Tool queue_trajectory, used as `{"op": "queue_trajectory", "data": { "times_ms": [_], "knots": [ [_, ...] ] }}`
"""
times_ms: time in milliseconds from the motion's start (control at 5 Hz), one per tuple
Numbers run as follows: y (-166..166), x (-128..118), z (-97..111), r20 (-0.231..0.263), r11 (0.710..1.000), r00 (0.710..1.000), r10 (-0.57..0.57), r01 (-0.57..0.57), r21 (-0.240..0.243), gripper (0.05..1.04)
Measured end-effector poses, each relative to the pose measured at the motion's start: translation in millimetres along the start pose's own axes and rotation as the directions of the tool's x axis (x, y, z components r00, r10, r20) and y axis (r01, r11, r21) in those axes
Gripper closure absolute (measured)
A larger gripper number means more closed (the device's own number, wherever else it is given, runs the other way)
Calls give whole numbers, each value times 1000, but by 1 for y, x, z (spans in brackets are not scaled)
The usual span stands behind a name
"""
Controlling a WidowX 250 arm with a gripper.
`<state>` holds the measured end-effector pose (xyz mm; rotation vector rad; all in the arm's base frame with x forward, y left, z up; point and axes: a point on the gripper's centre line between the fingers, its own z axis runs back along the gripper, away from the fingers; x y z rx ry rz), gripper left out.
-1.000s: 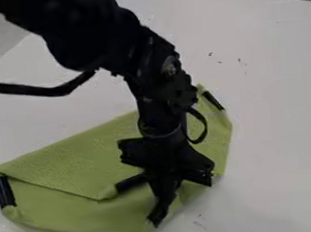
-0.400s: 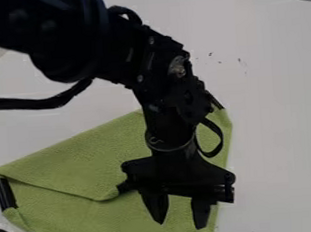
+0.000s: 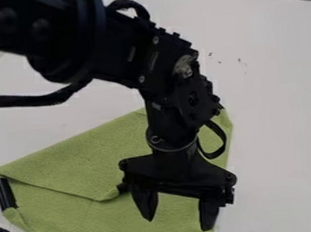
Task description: Unfold the cloth from top left to bottom right
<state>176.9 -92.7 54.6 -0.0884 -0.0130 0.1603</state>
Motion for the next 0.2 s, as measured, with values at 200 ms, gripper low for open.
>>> {"op": "queue_trajectory", "data": {
  "times_ms": [200],
  "knots": [
    [0,0,0,0,1000,1000,0,0,0,82]
  ]
}}
